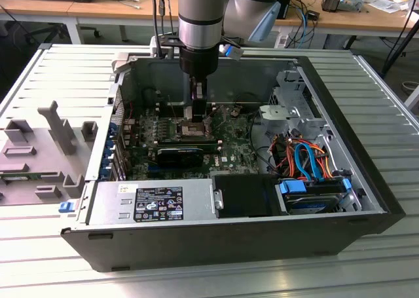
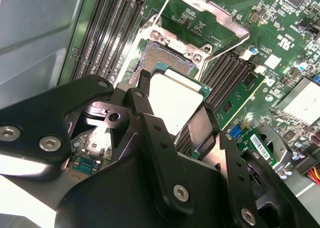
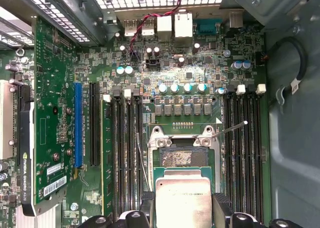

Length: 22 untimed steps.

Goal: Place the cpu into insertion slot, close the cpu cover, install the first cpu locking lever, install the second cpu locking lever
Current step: 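Place the cpu into insertion slot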

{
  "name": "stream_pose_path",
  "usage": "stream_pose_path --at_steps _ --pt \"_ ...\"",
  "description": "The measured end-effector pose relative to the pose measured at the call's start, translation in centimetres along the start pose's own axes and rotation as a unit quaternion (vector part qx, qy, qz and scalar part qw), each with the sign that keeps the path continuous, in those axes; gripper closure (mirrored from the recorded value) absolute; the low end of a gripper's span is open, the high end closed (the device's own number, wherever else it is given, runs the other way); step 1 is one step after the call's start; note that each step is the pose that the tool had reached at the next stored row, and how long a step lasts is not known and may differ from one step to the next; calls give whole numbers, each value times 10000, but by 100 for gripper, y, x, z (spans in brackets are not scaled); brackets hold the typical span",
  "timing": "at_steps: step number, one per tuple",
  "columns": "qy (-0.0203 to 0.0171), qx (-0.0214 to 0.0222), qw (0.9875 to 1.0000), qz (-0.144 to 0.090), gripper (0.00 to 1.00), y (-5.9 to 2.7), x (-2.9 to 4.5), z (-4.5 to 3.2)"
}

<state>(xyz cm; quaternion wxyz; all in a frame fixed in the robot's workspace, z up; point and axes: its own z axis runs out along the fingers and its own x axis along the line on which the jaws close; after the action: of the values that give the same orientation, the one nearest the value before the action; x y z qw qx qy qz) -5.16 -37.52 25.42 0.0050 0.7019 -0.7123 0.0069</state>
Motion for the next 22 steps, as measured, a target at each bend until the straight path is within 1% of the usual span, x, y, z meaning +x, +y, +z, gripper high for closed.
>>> stream_pose_path --at_steps 22 --pt "0 2 9999 -112 46 0 0 0"
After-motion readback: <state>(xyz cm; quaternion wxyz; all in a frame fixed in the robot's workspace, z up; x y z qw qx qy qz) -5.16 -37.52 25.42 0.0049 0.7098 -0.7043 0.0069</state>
